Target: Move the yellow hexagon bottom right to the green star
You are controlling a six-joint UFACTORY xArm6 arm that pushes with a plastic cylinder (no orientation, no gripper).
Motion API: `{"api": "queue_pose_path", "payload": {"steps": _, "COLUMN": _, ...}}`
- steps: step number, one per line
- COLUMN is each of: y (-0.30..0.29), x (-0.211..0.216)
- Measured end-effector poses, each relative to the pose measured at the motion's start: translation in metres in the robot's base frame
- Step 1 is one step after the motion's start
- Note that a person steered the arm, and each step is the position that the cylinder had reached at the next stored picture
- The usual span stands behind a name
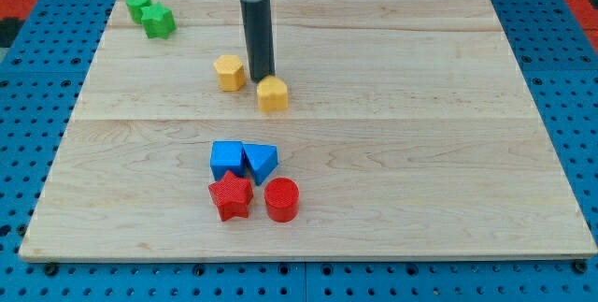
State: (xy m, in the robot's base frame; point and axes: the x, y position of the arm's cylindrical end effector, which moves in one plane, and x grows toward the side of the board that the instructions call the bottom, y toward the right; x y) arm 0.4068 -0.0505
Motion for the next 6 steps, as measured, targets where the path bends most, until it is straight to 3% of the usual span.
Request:
{"api": "queue_pose_path", "payload": {"steps": 1, "y": 0.001, "x": 0.029}}
{"api": "queue_pose_path", "payload": {"steps": 2, "y": -0.009, "x": -0.021}}
{"api": "queue_pose_path", "payload": {"steps": 3, "y": -0.057, "x": -0.037}}
{"api": "queue_pose_path", "payload": {"steps": 5, "y": -0.056, "x": -0.101}}
{"api": "queue_pose_path", "payload": {"steps": 6, "y": -0.095, "x": -0.107}}
